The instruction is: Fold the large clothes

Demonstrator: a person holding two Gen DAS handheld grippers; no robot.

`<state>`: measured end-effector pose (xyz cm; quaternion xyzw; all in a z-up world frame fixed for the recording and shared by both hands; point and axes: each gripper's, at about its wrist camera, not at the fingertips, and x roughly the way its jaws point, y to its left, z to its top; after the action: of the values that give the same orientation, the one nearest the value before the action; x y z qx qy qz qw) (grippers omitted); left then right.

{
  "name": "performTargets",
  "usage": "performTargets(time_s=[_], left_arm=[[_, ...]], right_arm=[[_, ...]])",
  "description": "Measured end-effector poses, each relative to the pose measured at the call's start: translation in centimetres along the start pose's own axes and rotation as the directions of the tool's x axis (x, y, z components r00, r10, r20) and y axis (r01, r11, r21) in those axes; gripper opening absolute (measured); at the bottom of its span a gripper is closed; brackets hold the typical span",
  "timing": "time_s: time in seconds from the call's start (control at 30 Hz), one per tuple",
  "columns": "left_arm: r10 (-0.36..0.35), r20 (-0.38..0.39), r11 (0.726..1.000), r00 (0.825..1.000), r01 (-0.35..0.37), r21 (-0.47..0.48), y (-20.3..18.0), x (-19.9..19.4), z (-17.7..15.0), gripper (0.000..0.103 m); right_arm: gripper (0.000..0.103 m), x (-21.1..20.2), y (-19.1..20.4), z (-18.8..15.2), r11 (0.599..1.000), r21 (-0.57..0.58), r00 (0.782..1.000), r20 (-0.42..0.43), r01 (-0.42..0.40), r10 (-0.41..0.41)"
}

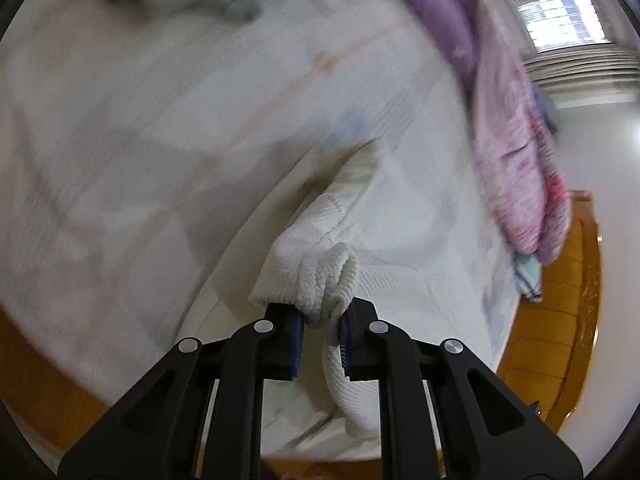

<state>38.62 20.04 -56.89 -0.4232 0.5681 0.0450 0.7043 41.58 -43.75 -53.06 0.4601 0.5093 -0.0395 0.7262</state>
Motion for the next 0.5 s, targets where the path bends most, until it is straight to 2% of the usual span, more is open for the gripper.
performTargets(time_s=[0.1,0.17,0.2,0.23,0.27,0.3,0.33,0.37,0.4,0.43,0.5], left_arm=[[0.068,-0.061,0.996,0.996,-0.071,-0.048,3.3,2.8,-2.8,0.015],[0.072,-0.066,0.993,0.995,-0.078,-0.091,4.7,3.8,-3.5,0.017],[0.071,-0.066,0.991,0.995,-0.078,-0.105,5.0,3.9,-3.8,0.017],[0.064,-0.065,0.991,0.996,-0.071,-0.109,5.0,4.0,-3.8,0.018],[0.052,-0.073,0.992,0.996,-0.061,-0.114,5.0,4.0,-3.7,0.02],[0.024,-0.085,0.991,0.996,-0.035,-0.132,5.1,4.0,-3.6,0.025],[-0.001,-0.089,0.989,0.996,-0.012,-0.149,5.4,3.8,-3.4,0.032],[-0.012,-0.08,0.987,0.997,-0.001,-0.161,5.5,3.5,-3.3,0.053],[0.004,-0.052,0.986,0.999,-0.013,-0.164,5.6,2.6,-3.1,0.069],[0.019,-0.031,0.987,0.999,-0.023,-0.157,5.6,2.0,-2.9,0.07],[-0.001,0.009,0.992,1.0,0.002,-0.129,5.5,0.8,-2.5,0.07]], right_arm=[[0.005,2.5,-4.5,-1.5,0.994,0.051,0.994,-0.055,0.1,-0.097],[0.006,3.7,-6.8,-2.2,0.986,0.098,0.989,-0.07,0.133,-0.127],[0.008,4.1,-7.5,-2.5,0.981,0.124,0.988,-0.067,0.148,-0.141],[0.015,4.1,-7.6,-2.7,0.977,0.127,0.984,-0.062,0.171,-0.165],[0.021,3.8,-7.1,-2.8,0.968,0.113,0.974,-0.048,0.226,-0.222],[0.029,3.3,-6.4,-2.9,0.954,0.094,0.958,-0.033,0.286,-0.284],[0.029,2.9,-5.9,-2.9,0.948,0.084,0.952,-0.021,0.306,-0.305],[0.029,2.2,-5.3,-2.9,0.951,0.076,0.954,0.003,0.3,-0.301],[0.029,1.4,-4.6,-3.0,0.948,0.072,0.95,0.026,0.309,-0.311],[0.03,0.7,-4.1,-2.9,0.944,0.064,0.944,0.043,0.325,-0.328],[0.03,-0.6,-2.4,-3.3,0.938,0.017,0.934,0.091,0.345,-0.345]])
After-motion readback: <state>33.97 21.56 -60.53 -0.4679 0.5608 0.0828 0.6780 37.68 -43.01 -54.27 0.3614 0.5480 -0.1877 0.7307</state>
